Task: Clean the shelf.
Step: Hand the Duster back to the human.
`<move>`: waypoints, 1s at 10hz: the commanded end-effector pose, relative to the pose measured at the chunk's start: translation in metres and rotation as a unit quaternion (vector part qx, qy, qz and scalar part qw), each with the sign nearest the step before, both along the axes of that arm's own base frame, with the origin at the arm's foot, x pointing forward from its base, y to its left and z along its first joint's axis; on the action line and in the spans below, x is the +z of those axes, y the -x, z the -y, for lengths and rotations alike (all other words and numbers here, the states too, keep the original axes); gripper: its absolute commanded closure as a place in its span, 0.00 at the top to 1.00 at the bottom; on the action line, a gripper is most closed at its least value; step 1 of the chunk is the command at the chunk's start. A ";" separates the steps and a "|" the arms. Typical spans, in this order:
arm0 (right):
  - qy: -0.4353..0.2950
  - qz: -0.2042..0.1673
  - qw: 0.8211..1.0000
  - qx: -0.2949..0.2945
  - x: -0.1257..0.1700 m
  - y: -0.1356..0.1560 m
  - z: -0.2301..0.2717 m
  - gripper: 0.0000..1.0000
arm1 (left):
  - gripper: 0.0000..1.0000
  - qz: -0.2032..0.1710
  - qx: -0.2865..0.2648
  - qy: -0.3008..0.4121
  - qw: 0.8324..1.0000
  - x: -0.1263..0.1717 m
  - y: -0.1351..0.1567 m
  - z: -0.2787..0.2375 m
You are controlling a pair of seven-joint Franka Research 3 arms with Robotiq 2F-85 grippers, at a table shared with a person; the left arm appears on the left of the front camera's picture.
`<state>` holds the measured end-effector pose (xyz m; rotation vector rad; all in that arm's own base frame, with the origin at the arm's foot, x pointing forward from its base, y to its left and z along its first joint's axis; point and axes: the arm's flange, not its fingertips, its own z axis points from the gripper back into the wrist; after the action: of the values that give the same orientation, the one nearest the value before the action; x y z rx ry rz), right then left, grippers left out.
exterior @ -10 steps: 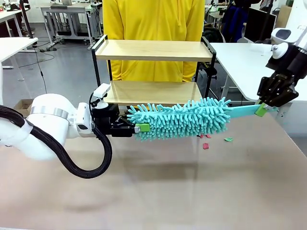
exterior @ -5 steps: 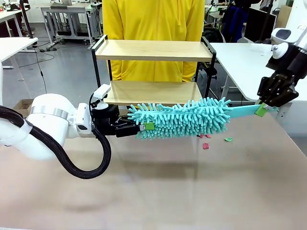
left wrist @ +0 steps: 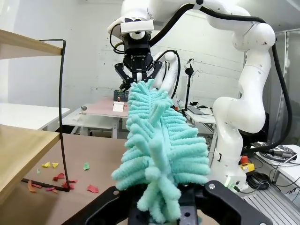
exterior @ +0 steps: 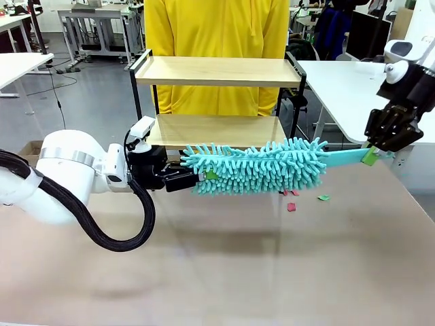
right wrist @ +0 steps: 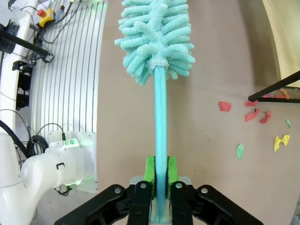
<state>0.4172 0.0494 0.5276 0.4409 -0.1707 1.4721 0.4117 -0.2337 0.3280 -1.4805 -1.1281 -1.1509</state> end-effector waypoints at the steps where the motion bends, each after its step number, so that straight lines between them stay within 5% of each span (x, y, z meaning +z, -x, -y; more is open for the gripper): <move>1: -0.016 0.003 1.000 -0.001 0.001 0.003 0.001 0.13 | 0.04 -0.008 -0.007 -0.006 1.000 0.005 0.009 -0.006; 2: -0.016 0.003 1.000 -0.001 0.001 0.003 0.001 0.13 | 0.04 0.000 0.000 0.000 1.000 0.000 0.000 0.000; 3: 0.000 -0.001 1.000 0.001 0.000 0.000 0.000 0.73 | 0.04 0.000 0.000 0.000 1.000 0.000 0.000 0.000; 4: -0.026 -0.003 1.000 -0.001 0.006 0.002 0.000 0.72 | 0.04 0.000 0.000 0.000 1.000 0.000 0.000 0.000; 5: -0.062 -0.006 0.998 -0.014 0.016 0.004 0.005 1.00 | 0.04 0.000 0.000 0.000 1.000 0.000 0.000 0.000; 6: -0.112 -0.005 0.993 -0.032 0.030 0.008 0.015 0.76 | 0.04 0.000 0.000 0.000 1.000 0.000 0.000 0.000; 7: -0.154 0.003 0.986 -0.058 0.042 0.012 0.028 1.00 | 0.04 0.000 0.000 0.000 1.000 0.000 0.000 0.000; 10: -0.274 0.016 0.952 -0.136 0.061 0.016 0.090 1.00 | 0.04 0.000 0.000 0.000 1.000 0.000 0.000 0.000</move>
<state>0.3992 -0.0278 0.5922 0.7476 -0.5683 1.1972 0.4111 -0.2338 0.3250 -1.4798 -1.1198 -1.1456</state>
